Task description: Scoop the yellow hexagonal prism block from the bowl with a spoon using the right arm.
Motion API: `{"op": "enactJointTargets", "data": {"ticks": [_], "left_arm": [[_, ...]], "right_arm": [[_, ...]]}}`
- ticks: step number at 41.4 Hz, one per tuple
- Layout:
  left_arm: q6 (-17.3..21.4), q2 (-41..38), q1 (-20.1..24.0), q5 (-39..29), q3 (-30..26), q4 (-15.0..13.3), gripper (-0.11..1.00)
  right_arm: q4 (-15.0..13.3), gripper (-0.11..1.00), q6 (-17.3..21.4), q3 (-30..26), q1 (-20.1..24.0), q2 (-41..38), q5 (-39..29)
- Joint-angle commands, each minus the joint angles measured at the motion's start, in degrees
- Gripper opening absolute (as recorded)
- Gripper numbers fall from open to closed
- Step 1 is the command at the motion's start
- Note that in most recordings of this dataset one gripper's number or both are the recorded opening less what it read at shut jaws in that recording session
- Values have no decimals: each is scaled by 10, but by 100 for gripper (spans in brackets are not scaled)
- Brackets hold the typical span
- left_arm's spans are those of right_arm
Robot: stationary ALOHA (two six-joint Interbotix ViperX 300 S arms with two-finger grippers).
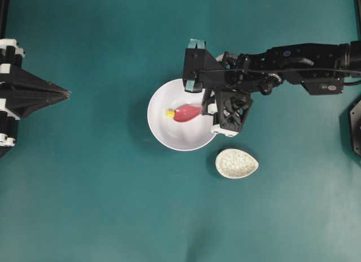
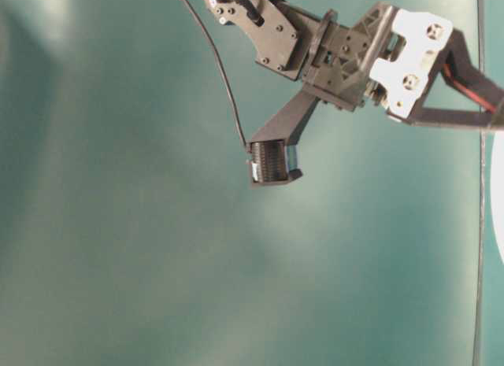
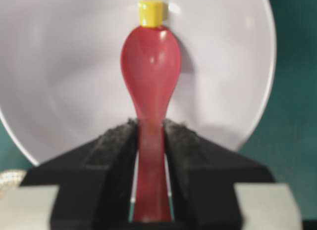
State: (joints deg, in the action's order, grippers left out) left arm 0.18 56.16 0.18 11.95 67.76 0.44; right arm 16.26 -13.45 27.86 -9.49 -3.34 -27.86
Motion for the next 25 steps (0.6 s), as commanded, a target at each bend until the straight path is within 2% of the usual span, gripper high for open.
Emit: {"op": "enactJointTargets", "data": {"ticks": [1,25], "left_arm": [[1,-3,2,3,-14,2,0],[2,-3,2,-3,-13,2,-1]], "right_arm": [[-1,24,-2,-13,2,9,23],[-1,24,-4,-6,4,40,69]]}}
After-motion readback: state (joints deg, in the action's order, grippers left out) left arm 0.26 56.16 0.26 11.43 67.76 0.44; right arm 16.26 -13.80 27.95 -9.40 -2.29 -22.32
